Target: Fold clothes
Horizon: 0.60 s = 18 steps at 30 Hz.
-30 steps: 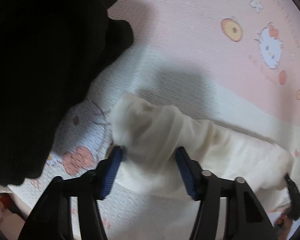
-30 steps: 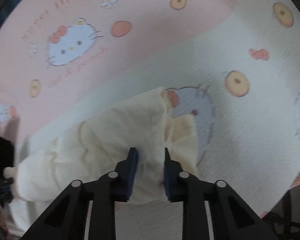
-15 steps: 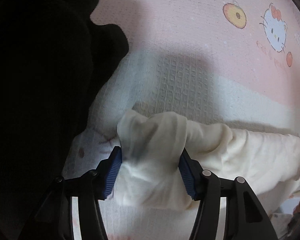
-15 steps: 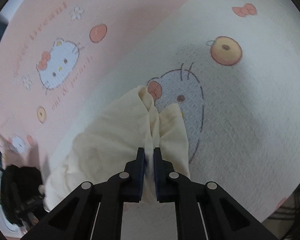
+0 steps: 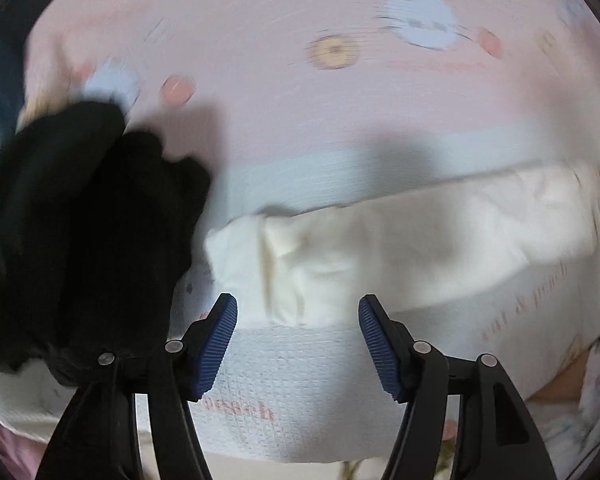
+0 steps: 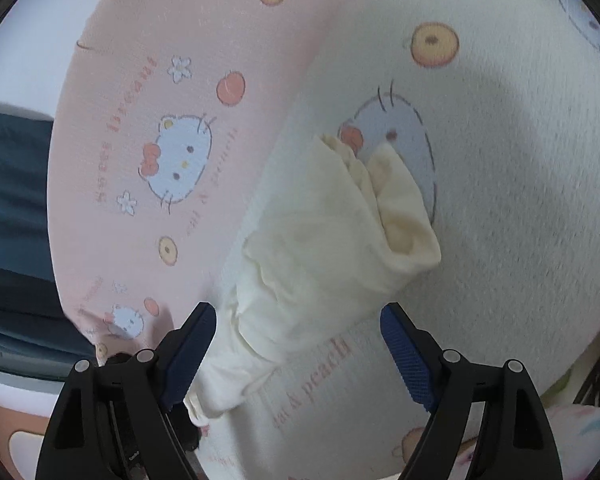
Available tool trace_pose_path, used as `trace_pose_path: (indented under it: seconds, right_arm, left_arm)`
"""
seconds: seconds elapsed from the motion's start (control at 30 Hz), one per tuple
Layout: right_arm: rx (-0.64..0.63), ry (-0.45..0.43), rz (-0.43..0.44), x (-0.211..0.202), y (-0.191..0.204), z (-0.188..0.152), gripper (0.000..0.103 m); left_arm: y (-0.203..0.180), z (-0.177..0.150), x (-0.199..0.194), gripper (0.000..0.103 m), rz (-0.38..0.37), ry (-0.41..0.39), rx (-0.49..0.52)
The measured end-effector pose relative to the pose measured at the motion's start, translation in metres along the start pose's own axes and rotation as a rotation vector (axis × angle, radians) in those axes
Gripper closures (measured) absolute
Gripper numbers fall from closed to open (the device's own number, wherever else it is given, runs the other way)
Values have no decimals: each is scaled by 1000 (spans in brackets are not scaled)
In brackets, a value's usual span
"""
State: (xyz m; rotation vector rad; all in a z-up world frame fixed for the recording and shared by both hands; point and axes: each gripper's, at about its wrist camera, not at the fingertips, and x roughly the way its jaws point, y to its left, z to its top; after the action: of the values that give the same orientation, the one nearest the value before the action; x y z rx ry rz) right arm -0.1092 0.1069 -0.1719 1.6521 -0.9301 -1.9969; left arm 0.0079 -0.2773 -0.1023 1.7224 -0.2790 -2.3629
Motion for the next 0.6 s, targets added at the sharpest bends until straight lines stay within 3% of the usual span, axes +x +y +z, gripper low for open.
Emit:
trace_pose_path:
  seconds: [0.1,0.2,0.27,0.47,0.6]
  right_arm:
    - [30,18,39,8,-7,0,19]
    - [78,46,82,20,-16,0,19]
    - [121,68,107,32,-21,3,19]
    - [229,60,125,49,-32,11,19]
    - [285,71,114,67,-43,14,17]
  left_arm:
    - [-39,-4,-22,42,31,-66,118]
    - [-85,-6,-30,42,126,-135,287]
    - [-109,-7,-32,42,144,-170,368]
    - [-162,-13,-34,42,128,-237,515]
    - [-179,-15,-38,42,36,-239,558]
